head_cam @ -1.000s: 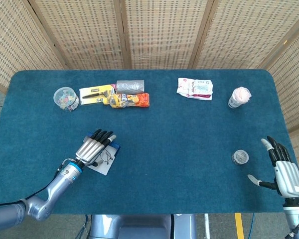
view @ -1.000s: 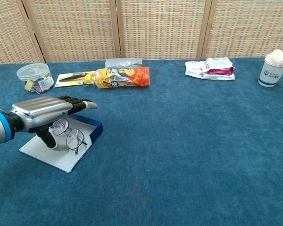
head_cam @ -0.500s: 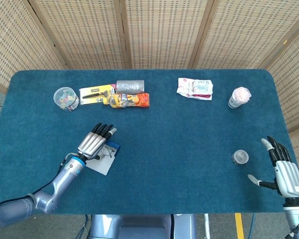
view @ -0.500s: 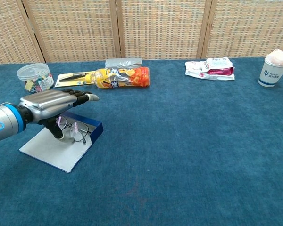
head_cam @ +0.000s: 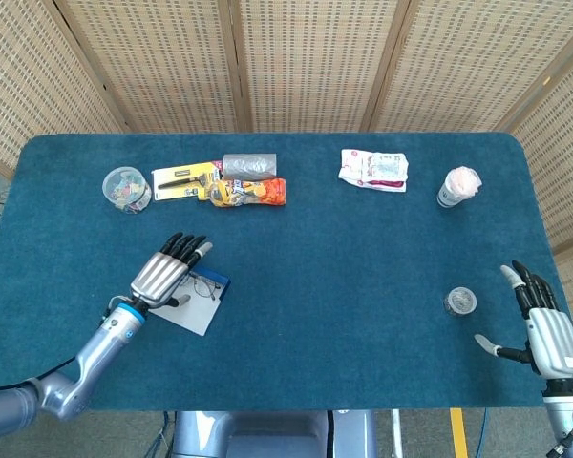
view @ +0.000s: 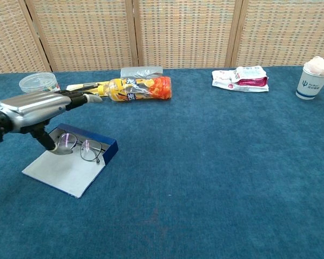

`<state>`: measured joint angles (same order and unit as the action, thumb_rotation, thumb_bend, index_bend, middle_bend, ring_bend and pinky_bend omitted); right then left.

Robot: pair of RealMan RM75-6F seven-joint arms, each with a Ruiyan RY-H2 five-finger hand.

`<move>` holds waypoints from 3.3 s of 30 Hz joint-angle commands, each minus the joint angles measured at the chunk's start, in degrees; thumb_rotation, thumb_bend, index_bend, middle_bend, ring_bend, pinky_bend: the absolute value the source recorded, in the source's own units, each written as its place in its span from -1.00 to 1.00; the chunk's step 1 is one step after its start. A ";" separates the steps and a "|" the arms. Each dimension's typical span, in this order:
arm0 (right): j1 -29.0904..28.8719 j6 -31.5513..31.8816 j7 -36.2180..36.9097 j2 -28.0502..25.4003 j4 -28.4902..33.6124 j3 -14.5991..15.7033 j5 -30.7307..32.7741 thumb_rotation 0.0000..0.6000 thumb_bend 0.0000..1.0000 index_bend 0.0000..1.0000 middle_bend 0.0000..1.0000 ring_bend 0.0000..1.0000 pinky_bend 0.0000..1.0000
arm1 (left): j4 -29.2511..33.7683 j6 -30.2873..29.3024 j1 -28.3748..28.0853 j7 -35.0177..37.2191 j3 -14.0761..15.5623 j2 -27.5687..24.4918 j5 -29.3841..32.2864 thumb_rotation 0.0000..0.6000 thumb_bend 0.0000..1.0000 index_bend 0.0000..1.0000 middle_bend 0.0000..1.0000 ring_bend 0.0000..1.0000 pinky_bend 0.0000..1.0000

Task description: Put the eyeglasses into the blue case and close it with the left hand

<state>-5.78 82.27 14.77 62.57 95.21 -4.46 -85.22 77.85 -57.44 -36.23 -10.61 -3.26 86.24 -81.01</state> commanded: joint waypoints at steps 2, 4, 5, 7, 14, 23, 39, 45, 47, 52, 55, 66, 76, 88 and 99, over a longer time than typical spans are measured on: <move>0.05 0.15 -0.12 0.03 0.03 0.04 -0.13 1.00 -1.00 -1.00 -1.00 -1.00 -1.00 | 0.88 -7.33 4.70 5.43 3.49 -2.31 -4.90 1.00 -0.92 -0.69 -1.00 -1.00 -1.00; 0.08 0.22 -0.19 0.05 0.05 0.06 -0.17 1.00 -1.00 -1.00 -1.00 -1.00 -1.00 | -0.04 -8.83 5.86 5.78 4.23 -1.96 -5.57 1.00 -0.83 -0.42 -1.00 -1.00 -1.00; 0.09 0.25 -0.22 0.05 0.08 0.06 -0.19 1.00 -1.00 -1.00 -1.00 -1.00 -1.00 | -0.50 -9.33 6.40 5.81 4.63 -1.77 -5.78 1.00 -0.80 -0.32 -1.00 -1.00 -1.00; 0.13 0.34 -0.26 0.06 0.08 0.06 -0.22 1.00 -1.00 -1.00 -1.00 -1.00 -1.00 | -1.45 -10.04 7.45 6.08 5.44 -1.22 -6.08 1.00 -0.73 -0.24 -1.00 -1.00 -1.00; 0.11 0.30 -0.26 0.05 0.08 0.08 -0.21 1.00 -1.00 -1.00 -1.00 -1.00 -1.00 | -5.66 -10.86 9.24 9.74 6.97 1.56 -7.32 1.00 -0.55 -0.22 -1.00 -1.00 -1.00; 0.04 0.11 0.11 -0.04 0.07 0.07 -0.16 1.00 -1.00 -1.00 -1.00 -1.00 -1.00 | -12.71 -11.01 10.37 13.69 7.78 6.34 -8.66 1.00 -0.41 -0.21 -1.00 -1.00 -1.00; 0.03 0.09 0.31 -0.08 0.06 0.10 -0.19 1.00 -1.00 -1.00 -1.00 -1.00 -1.00 | -21.13 -12.93 11.45 18.74 8.18 10.83 -11.06 1.00 -0.45 -0.21 -1.00 -1.00 -1.00; 0.04 0.11 0.31 -0.08 0.06 0.10 -0.20 1.00 -1.00 -1.00 -1.00 -1.00 -1.00 | -22.35 -13.06 11.57 18.53 7.75 11.61 -11.00 1.00 -0.45 -0.21 -1.00 -1.00 -1.00; 0.03 0.10 0.31 -0.08 0.05 0.11 -0.21 1.00 -1.00 -1.00 -1.00 -1.00 -1.00 | -22.60 -12.78 11.51 18.50 7.67 11.76 -10.94 1.00 -0.45 -0.21 -1.00 -1.00 -1.00; 0.03 0.10 0.29 -0.08 0.06 0.11 -0.20 1.00 -1.00 -1.00 -1.00 -1.00 -1.00 | -22.84 -12.27 11.47 18.12 7.60 11.93 -10.79 1.00 -0.42 -0.21 -1.00 -1.00 -1.00; 0.02 0.10 0.28 -0.11 0.11 0.10 -0.20 1.00 -1.00 -1.00 -1.00 -1.00 -1.00 | -22.91 -11.96 11.41 18.00 7.55 11.98 -10.71 1.00 -0.31 -0.21 -1.00 -1.00 -1.00; 0.03 0.16 0.42 -0.08 0.02 0.12 -0.29 1.00 -1.00 -1.00 -1.00 -1.00 -1.00 | -22.45 -11.73 11.03 18.10 7.04 11.55 -10.71 1.00 0.05 -0.19 -1.00 -1.00 -1.00; 0.01 0.12 0.39 -0.12 0.08 0.13 -0.30 1.00 -1.00 -1.00 -1.00 -1.00 -1.00 | -21.12 -8.96 9.05 18.16 4.73 10.78 -8.81 1.00 0.07 -0.16 -1.00 -1.00 -1.00; -0.04 -0.03 0.67 -0.22 0.09 0.16 -0.28 1.00 -1.00 -1.00 -1.00 -1.00 -1.00 | -18.07 -5.08 7.15 17.87 3.17 9.53 -6.34 1.00 0.11 0.11 -1.00 -1.00 -1.00; -0.02 -0.01 1.12 -0.33 0.18 0.22 -0.38 1.00 -1.00 -1.00 -1.00 -1.00 -1.00 | -11.06 -10.73 10.88 16.54 7.13 2.84 -9.57 1.00 0.16 0.44 -1.00 -1.00 -1.00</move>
<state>-5.80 82.26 15.88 62.24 95.39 -4.24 -85.60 64.91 -66.82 -26.34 6.69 2.89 90.92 -89.78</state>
